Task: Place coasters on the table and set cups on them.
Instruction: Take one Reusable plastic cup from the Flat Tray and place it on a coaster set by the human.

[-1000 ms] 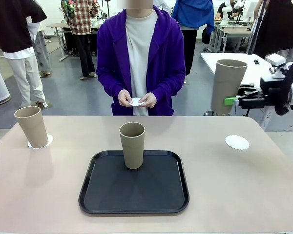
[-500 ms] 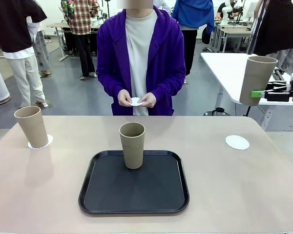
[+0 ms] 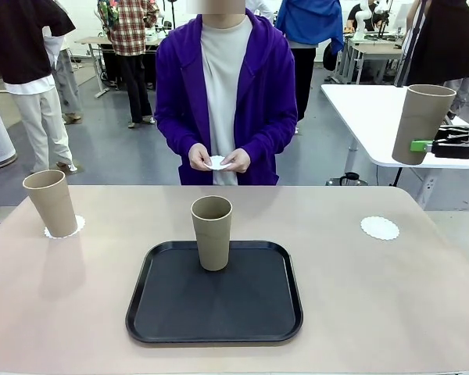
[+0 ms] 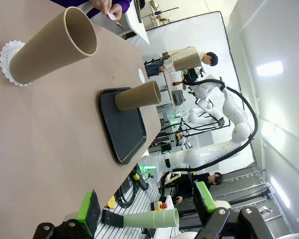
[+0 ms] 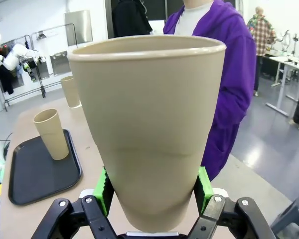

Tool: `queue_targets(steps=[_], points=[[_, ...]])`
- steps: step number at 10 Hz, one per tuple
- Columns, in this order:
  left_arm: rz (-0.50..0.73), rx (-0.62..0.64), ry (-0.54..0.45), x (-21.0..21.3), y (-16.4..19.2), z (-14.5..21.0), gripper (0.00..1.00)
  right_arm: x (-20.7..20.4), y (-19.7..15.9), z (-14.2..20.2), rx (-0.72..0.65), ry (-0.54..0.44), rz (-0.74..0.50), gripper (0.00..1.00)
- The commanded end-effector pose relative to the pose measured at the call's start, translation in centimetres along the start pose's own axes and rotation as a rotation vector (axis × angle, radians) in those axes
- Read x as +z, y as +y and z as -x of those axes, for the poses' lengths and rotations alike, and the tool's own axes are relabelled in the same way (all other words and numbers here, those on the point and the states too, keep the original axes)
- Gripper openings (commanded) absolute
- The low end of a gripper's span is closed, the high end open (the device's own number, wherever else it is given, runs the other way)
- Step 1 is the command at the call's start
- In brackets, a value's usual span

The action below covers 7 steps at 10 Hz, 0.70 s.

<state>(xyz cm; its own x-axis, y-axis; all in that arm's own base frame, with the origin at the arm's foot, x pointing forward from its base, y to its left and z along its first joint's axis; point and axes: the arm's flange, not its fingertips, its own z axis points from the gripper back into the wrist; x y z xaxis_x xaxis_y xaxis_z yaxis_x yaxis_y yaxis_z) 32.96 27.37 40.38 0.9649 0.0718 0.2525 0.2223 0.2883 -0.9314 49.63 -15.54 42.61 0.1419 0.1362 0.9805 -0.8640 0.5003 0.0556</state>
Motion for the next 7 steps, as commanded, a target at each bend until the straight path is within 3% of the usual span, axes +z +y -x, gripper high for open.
queue_targets(steps=[1,6,7], points=[[0.007,-0.001,-0.008,0.2,-0.2,0.0,1.00,0.2,0.0,0.0,0.000,-0.002,-0.002,0.80],[0.007,-0.001,-0.008,0.2,-0.2,0.0,1.00,0.2,0.0,0.0,-0.001,0.000,0.002,0.80],[0.007,-0.001,-0.008,0.2,-0.2,0.0,1.00,0.1,-1.1,1.4,0.009,0.022,-0.017,0.80]])
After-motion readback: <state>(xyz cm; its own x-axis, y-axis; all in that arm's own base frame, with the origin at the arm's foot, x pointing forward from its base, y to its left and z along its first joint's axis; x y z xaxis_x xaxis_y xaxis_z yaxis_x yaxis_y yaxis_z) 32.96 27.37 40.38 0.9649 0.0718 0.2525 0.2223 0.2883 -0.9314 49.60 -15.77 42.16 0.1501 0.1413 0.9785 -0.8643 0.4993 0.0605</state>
